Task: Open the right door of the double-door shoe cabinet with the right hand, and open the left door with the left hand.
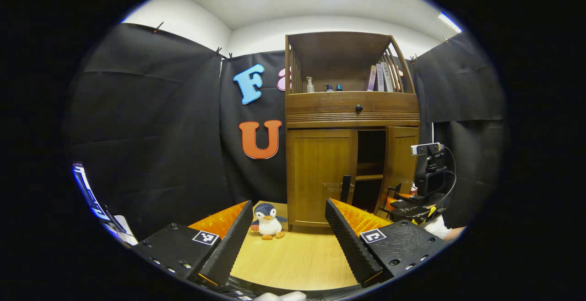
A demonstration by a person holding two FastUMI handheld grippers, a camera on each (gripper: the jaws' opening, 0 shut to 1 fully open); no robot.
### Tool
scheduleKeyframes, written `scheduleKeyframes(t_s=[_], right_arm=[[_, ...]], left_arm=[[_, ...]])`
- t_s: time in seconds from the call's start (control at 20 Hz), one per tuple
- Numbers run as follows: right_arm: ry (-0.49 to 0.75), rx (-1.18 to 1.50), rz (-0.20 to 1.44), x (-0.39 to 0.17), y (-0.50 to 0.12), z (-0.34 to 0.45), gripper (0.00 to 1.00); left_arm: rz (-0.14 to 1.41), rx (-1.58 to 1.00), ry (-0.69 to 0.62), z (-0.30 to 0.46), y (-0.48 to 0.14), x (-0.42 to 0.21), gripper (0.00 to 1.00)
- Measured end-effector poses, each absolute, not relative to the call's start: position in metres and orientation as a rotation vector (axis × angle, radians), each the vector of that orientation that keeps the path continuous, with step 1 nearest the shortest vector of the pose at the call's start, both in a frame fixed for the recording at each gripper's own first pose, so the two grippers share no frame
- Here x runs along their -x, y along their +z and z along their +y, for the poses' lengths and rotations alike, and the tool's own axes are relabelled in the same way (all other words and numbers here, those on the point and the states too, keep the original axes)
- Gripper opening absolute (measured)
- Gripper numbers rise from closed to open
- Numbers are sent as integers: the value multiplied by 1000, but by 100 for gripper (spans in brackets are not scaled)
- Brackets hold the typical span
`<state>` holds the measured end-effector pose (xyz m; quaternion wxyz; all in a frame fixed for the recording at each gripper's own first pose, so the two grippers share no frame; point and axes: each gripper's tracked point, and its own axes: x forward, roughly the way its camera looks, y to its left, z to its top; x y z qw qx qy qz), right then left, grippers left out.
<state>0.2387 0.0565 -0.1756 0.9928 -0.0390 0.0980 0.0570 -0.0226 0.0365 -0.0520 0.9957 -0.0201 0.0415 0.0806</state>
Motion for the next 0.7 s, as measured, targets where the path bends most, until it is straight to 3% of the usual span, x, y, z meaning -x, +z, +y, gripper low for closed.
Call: scheduleKeyframes(t_s=[0.7], right_arm=[[23, 58, 211, -183, -174, -32, 17]], left_arm=[[81, 58, 63, 19, -57, 21, 96]])
